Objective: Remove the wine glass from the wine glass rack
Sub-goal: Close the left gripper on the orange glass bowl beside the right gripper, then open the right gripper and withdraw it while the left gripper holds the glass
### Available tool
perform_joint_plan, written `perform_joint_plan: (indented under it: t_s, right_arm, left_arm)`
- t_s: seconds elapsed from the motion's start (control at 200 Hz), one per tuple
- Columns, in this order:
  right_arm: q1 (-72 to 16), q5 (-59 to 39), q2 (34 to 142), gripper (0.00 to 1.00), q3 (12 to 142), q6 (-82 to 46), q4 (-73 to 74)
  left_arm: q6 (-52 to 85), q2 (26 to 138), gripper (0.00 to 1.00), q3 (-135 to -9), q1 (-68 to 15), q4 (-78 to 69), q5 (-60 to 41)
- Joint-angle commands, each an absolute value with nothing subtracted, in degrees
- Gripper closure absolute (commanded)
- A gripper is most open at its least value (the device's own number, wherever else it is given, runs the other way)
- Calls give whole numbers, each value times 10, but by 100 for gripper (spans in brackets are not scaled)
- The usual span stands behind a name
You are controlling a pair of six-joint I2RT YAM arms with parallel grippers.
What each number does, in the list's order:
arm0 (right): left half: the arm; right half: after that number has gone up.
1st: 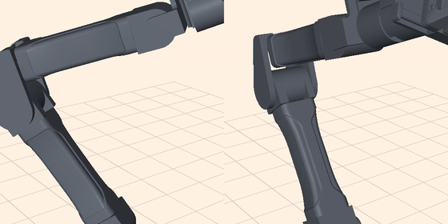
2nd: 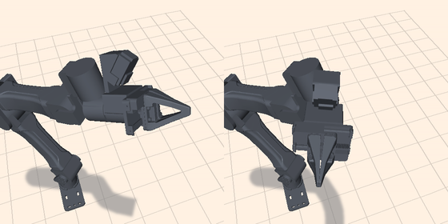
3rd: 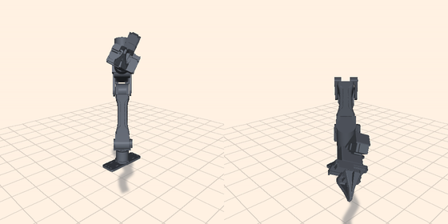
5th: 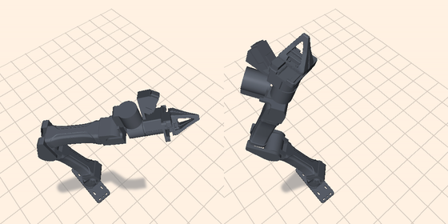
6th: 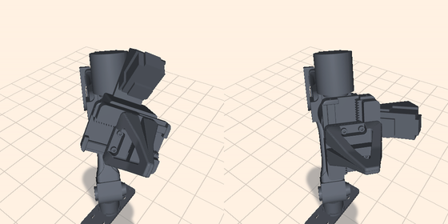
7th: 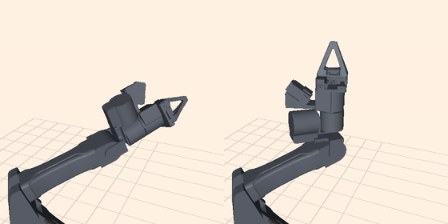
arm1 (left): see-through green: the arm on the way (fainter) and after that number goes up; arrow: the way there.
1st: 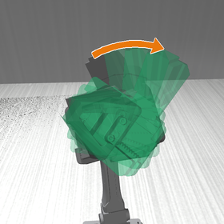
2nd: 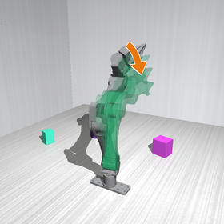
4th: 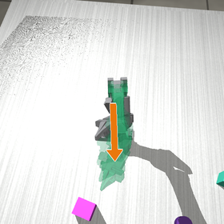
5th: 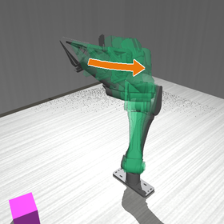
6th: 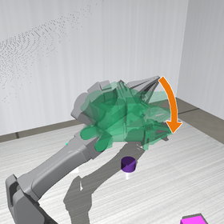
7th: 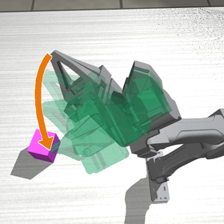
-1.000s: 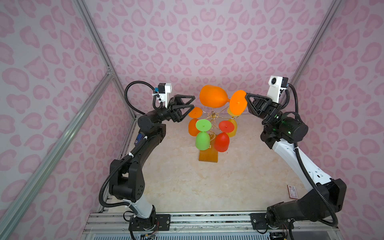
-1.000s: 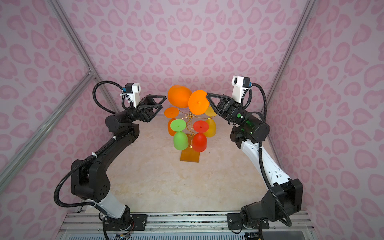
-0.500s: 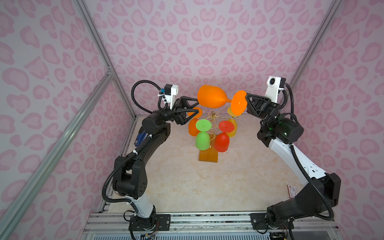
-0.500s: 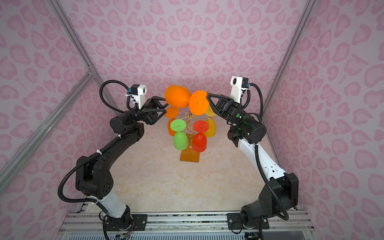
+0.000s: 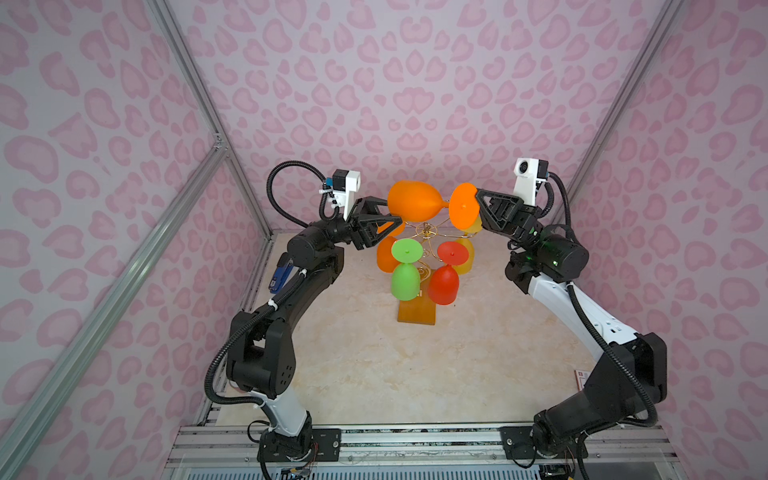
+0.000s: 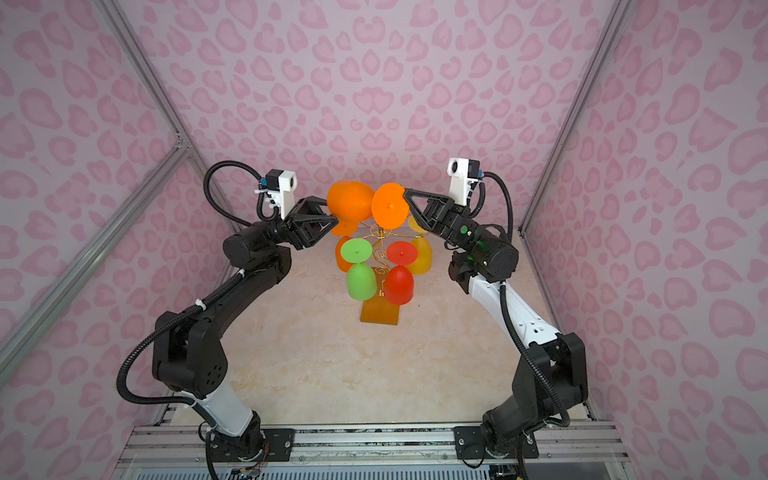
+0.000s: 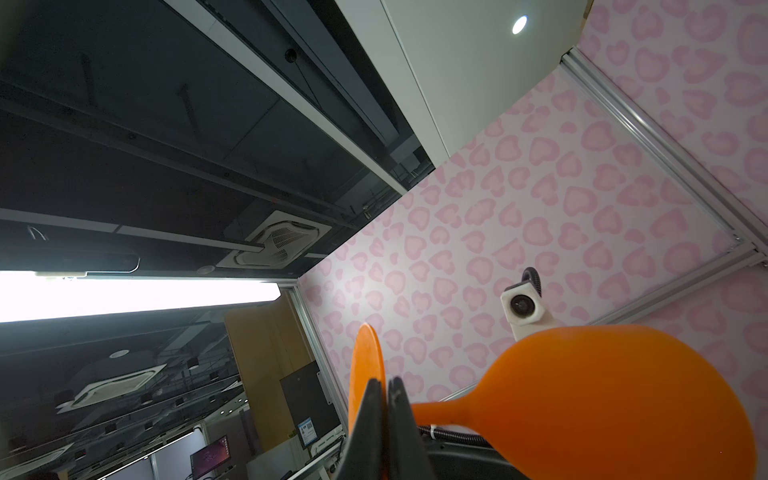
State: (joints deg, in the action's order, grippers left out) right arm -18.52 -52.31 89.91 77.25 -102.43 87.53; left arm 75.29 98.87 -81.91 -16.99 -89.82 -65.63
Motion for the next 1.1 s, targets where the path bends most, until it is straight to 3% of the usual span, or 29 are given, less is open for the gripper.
perform_joint_plan:
  t_s: [0.0, 0.335, 0.375, 0.45, 0.6, 0.77, 0.885, 0.96, 1.095]
  right_arm:
    - [-184, -519, 909, 100, 775, -1021, 893]
    - [-154, -531, 938, 100, 776, -1036, 893]
    - [-148, -531, 943, 100, 774, -1039, 894]
    - [-134, -534, 952, 86, 771, -1044, 894]
    - [-102, -539, 957, 68, 775, -1042, 890]
    - [-52, -540, 946, 63, 774, -1023, 849]
    - [-26, -551, 920, 53, 755, -974, 790]
    - [-15, -564, 894, 47, 742, -917, 719]
    - [1, -577, 831, 45, 727, -752, 507]
  left_arm:
    - [750, 984, 68, -816, -170, -914, -647]
    - [759, 984, 97, -818, -170, -914, -625]
    - [760, 984, 97, -818, -169, -914, -623]
    - [763, 982, 97, -820, -169, -915, -624]
    - [762, 978, 97, -836, -169, -910, -658]
    - [724, 963, 98, -879, -169, -840, -728]
    - [668, 940, 98, -891, -169, -761, -759]
    - [613, 919, 98, -893, -169, -689, -770]
    - [474, 874, 99, -895, -167, -504, -769]
